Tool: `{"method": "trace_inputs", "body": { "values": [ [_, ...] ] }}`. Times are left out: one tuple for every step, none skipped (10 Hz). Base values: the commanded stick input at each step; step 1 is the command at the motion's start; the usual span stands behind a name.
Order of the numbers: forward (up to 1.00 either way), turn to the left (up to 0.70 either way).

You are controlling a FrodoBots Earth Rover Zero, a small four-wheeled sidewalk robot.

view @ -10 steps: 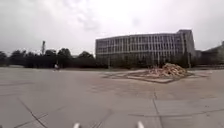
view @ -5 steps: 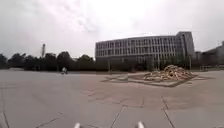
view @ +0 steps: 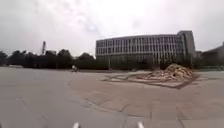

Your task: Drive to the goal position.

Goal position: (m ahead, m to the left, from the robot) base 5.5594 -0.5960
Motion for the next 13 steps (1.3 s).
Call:
{"method": "trace_inputs", "body": {
  "values": [
    [0.85,0.00],
    [0.85,0.00],
    [0.85,0.00],
    [0.85,0.00],
    [0.85,0.00],
    [0.85,0.00],
    [0.85,0.00],
    [0.85,0.00],
    [0.85,0.00],
    [0.85,0.00],
    [0.85,0.00],
    [0.85,0.00],
    [0.85,0.00]
  ]
}}
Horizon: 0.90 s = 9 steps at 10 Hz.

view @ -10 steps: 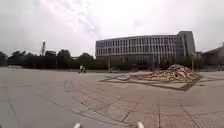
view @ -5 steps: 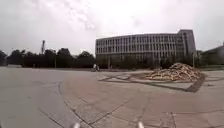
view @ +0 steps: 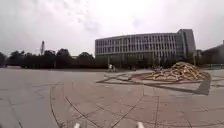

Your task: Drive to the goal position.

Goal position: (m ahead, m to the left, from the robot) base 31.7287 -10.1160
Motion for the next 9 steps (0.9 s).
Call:
{"method": "trace_inputs", "body": {
  "values": [
    [0.85,0.00],
    [0.85,0.00],
    [0.85,0.00],
    [0.85,0.00],
    [0.85,0.00],
    [0.85,0.00],
    [0.85,0.00],
    [0.85,0.00],
    [0.85,0.00]
  ]
}}
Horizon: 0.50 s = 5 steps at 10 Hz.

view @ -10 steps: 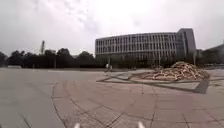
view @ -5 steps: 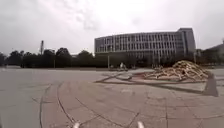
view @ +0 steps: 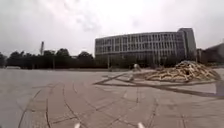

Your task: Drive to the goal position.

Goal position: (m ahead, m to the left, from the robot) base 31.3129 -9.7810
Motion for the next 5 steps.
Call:
{"method": "trace_inputs", "body": {
  "values": [
    [0.85,0.00],
    [0.85,0.00],
    [0.85,0.00],
    [0.85,0.00],
    [0.85,0.00]
  ]
}}
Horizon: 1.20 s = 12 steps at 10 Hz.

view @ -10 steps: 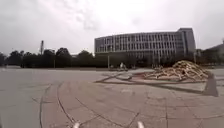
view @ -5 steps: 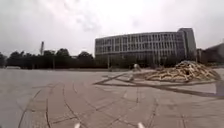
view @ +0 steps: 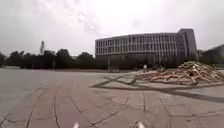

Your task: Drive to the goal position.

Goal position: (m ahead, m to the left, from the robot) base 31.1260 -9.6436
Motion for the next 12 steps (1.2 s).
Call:
{"method": "trace_inputs", "body": {
  "values": [
    [0.85,0.00],
    [0.85,0.00],
    [0.85,0.00],
    [0.85,0.00],
    [0.85,0.00],
    [0.85,0.00],
    [0.85,-0.11],
    [0.85,-0.29],
    [0.85,-0.34],
    [0.85,-0.24],
    [0.85,-0.07],
    [0.85,0.00]
  ]
}}
